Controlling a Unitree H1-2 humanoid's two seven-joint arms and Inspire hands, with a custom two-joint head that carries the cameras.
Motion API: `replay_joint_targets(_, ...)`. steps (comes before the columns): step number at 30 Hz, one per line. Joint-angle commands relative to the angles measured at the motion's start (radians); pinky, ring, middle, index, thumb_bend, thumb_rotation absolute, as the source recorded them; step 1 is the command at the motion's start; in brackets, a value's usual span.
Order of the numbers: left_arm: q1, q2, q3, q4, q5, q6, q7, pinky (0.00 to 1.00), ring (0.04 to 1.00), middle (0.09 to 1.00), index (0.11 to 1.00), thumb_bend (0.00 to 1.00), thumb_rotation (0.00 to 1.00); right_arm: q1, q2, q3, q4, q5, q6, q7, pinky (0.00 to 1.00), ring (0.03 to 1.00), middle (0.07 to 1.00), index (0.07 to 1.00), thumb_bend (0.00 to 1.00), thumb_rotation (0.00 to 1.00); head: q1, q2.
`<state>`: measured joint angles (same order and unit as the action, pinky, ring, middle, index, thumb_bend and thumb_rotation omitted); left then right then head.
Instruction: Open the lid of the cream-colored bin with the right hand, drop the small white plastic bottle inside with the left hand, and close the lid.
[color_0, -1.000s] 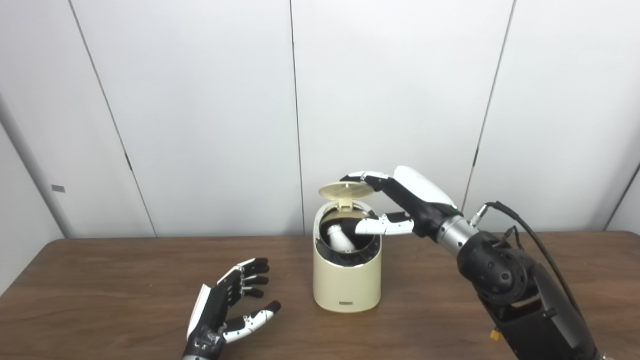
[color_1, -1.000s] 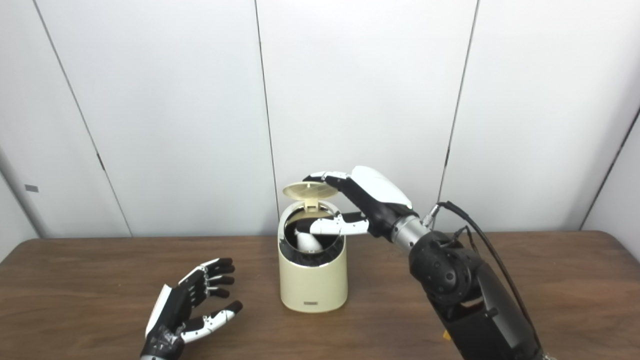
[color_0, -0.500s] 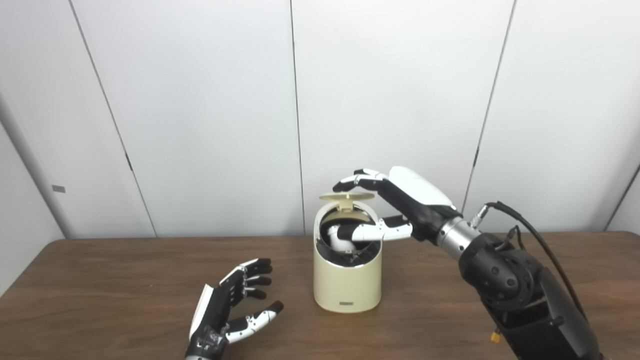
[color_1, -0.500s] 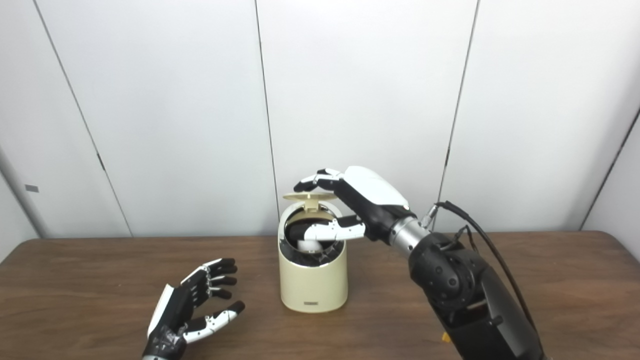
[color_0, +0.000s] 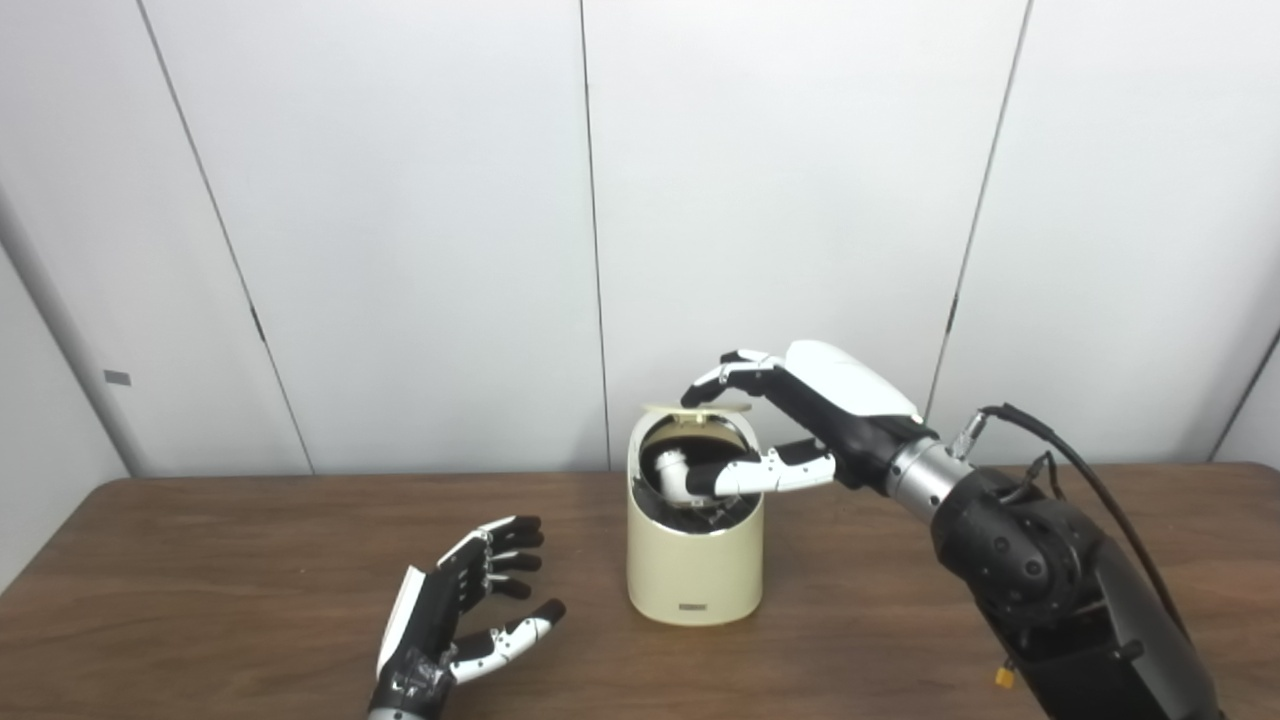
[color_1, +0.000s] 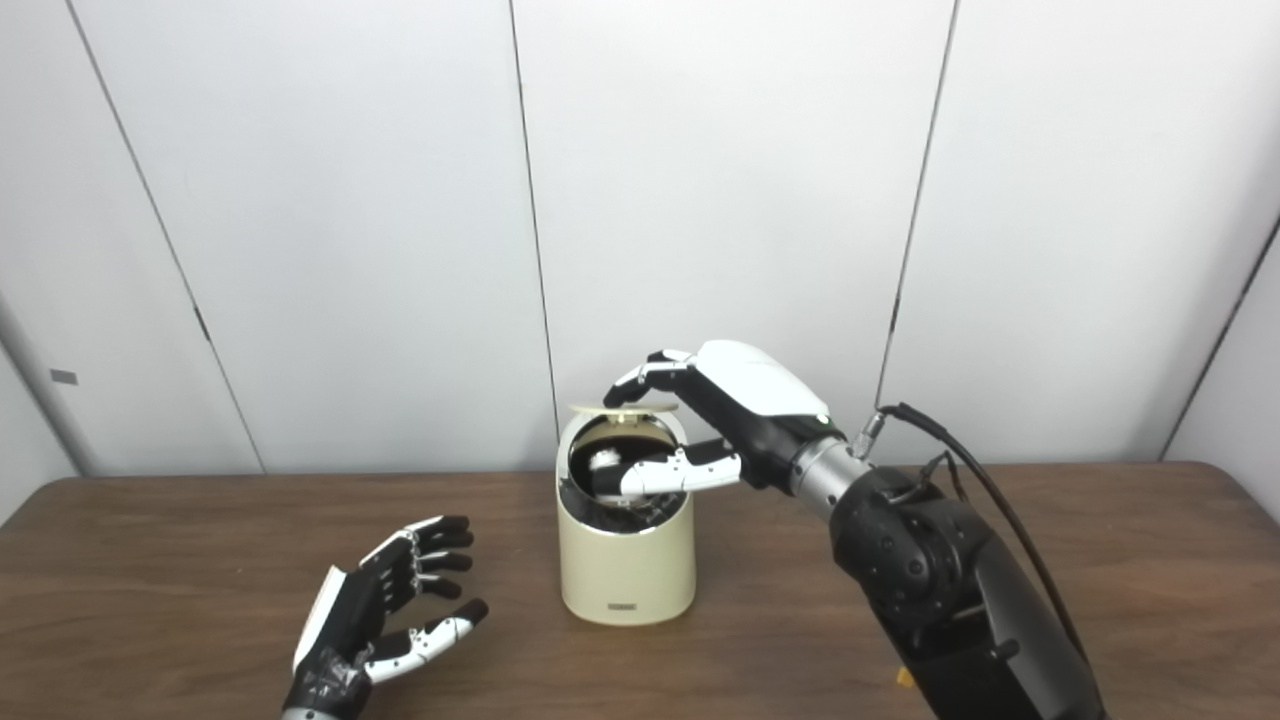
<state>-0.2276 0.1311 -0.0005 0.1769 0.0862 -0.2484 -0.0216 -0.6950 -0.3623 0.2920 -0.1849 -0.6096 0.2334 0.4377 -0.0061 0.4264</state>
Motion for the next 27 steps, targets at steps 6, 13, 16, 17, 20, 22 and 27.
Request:
replay_joint_targets(6, -0.023, 0.004, 0.004, -0.047, -0.004, -0.004, 0.001, 0.60, 0.698, 0.758, 0.771, 0.58, 0.00, -0.021, -0.035, 0.009, -0.020, -0.025, -0.036, 0.017, 0.79, 0.902, 0.749, 0.722, 0.65, 0.76, 0.004, 0.012)
replay_joint_targets(13, -0.020, -0.001, 0.001, -0.053, 0.001, 0.001, 0.003, 0.60, 0.702, 0.760, 0.775, 0.57, 0.00, -0.003, -0.034, 0.027, -0.021, -0.038, -0.060, 0.032, 0.83, 0.894, 0.745, 0.718, 0.66, 0.74, 0.009, 0.022)
replay_joint_targets(16, -0.019, -0.004, -0.001, -0.060, -0.001, 0.013, 0.003, 0.61, 0.706, 0.763, 0.775, 0.57, 0.00, 0.002, -0.033, 0.033, -0.020, -0.040, -0.069, 0.033, 0.84, 0.891, 0.741, 0.716, 0.67, 0.73, 0.014, 0.028)
replay_joint_targets(17, -0.018, -0.005, 0.000, -0.062, -0.003, 0.017, 0.002, 0.61, 0.707, 0.763, 0.775, 0.57, 0.00, 0.004, -0.032, 0.034, -0.019, -0.039, -0.073, 0.032, 0.84, 0.889, 0.739, 0.715, 0.67, 0.73, 0.014, 0.028)
replay_joint_targets(20, -0.018, -0.008, -0.002, -0.066, 0.004, 0.025, 0.007, 0.61, 0.710, 0.762, 0.775, 0.57, 0.00, 0.009, -0.031, 0.035, -0.014, -0.035, -0.088, 0.027, 0.85, 0.884, 0.728, 0.710, 0.66, 0.71, 0.018, 0.032)
replay_joint_targets(22, -0.017, -0.009, -0.002, -0.067, 0.006, 0.025, 0.007, 0.61, 0.705, 0.759, 0.774, 0.57, 0.00, 0.012, -0.030, 0.037, -0.014, -0.035, -0.089, 0.031, 0.86, 0.884, 0.728, 0.709, 0.66, 0.71, 0.020, 0.034)
replay_joint_targets(27, -0.015, -0.012, -0.003, -0.072, 0.011, 0.028, 0.009, 0.61, 0.705, 0.761, 0.775, 0.56, 0.00, 0.013, -0.030, 0.043, -0.033, -0.040, -0.080, 0.054, 0.90, 0.889, 0.735, 0.714, 0.66, 0.70, 0.023, 0.040)
